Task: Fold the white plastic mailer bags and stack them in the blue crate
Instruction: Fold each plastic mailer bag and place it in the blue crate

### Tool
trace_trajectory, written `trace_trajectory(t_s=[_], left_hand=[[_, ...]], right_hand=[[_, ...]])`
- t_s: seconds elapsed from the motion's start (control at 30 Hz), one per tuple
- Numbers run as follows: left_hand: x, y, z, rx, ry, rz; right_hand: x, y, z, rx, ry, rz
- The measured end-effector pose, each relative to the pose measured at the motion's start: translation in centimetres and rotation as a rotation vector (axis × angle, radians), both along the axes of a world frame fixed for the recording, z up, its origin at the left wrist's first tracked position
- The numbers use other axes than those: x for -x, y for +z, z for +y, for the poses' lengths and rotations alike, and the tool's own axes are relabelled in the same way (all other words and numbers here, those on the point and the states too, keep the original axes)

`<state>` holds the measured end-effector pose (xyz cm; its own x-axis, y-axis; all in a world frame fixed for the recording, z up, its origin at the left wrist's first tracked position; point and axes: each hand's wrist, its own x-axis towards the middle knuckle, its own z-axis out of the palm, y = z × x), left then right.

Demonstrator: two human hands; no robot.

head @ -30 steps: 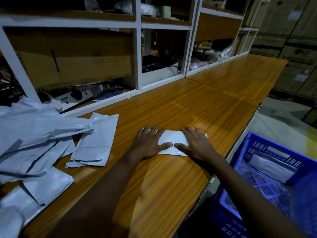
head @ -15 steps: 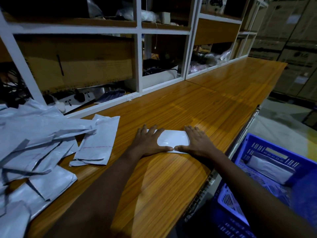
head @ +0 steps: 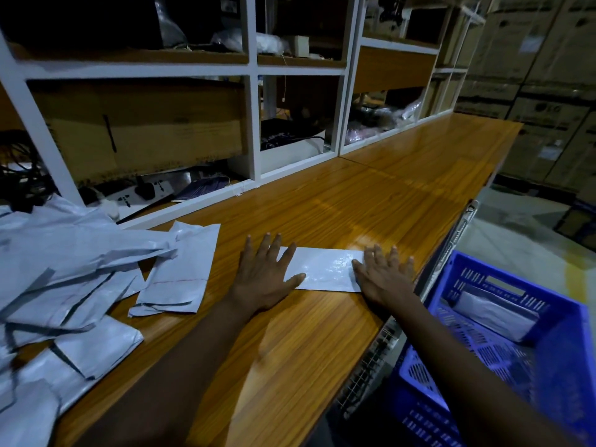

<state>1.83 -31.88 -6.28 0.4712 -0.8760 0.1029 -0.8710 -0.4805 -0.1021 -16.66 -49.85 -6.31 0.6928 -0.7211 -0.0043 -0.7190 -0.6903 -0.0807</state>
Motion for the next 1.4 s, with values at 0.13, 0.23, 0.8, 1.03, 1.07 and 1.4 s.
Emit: trace_trajectory(t_s=[0.13,0.23,0.8,1.03,1.07,1.4], left_hand=[[1.8,1.6,-2.1,0.189,0.055,-0.014],[2.9,2.0,-4.5,0.302,0.105,0.084],[0.4,-1.2,-4.1,0.063,0.201,0.178],[1.5,-1.0,-3.1,0.365,0.012,-0.106],[1.4,-1.1,-3.2,0.419,-0.099,-0.114],[0.2,-0.4,-2.8,0.160,-0.066,0.248]], right_hand=[[-3.0,1.5,2.2,0.050,0.035,-0.147],[-6.1,1.1,3.5,0.054,0.021,-0.148],[-4.1,-2.5,0.2,0.035,-0.054,-0.134],[-4.0,-1.3,1.4,0.191,-0.049,-0.268],[-4.0,-1.4,1.6,0.228,0.075,-0.260],[-3.7,-1.0,0.0,-0.042,0.341,-0.138]])
